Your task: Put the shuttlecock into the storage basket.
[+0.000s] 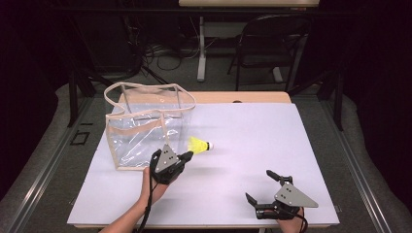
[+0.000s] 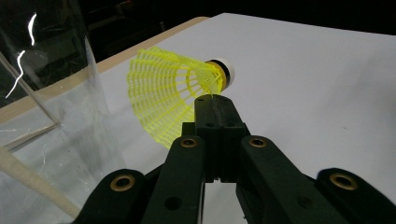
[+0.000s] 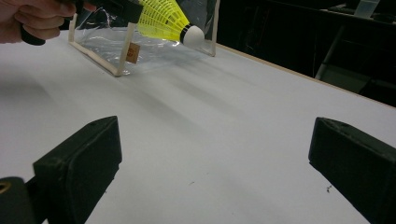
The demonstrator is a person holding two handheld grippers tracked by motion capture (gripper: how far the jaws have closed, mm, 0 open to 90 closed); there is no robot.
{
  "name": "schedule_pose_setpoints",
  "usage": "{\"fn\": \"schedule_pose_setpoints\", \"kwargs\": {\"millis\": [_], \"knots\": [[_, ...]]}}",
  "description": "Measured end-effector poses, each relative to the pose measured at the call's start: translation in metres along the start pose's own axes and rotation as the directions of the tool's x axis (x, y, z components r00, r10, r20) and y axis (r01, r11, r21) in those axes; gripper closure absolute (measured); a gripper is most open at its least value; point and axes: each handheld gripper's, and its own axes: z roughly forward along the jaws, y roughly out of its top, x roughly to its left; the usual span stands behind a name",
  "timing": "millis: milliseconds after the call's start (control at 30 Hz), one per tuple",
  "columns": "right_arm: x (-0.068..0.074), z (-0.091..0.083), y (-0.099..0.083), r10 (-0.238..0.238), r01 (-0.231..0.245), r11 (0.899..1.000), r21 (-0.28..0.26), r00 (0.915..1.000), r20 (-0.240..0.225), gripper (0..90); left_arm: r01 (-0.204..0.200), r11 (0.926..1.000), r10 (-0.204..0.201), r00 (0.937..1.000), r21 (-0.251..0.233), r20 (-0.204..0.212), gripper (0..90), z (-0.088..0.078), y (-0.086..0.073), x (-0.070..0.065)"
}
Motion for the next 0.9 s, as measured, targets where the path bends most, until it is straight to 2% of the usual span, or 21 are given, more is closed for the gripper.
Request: {"fn": "schedule_pose_setpoints", "kwargs": {"millis": [533,900], "knots": [[0.0,-0.0001,0.0,-0.001,0.001,1.0,0.0,1.0,0.0,2.1,-0.005,0.9998,0.004,0.9999,-0.018,-0.011,90.0,-0.0061,0.0046,0.0035],[0.0,0.0004,0.0001,-0.002,0.002,1.0,0.001,1.0,0.001,2.2,-0.037,0.999,0.037,0.9993,-0.024,-0.006,90.0,-0.008,0.0097,0.0033]]}}
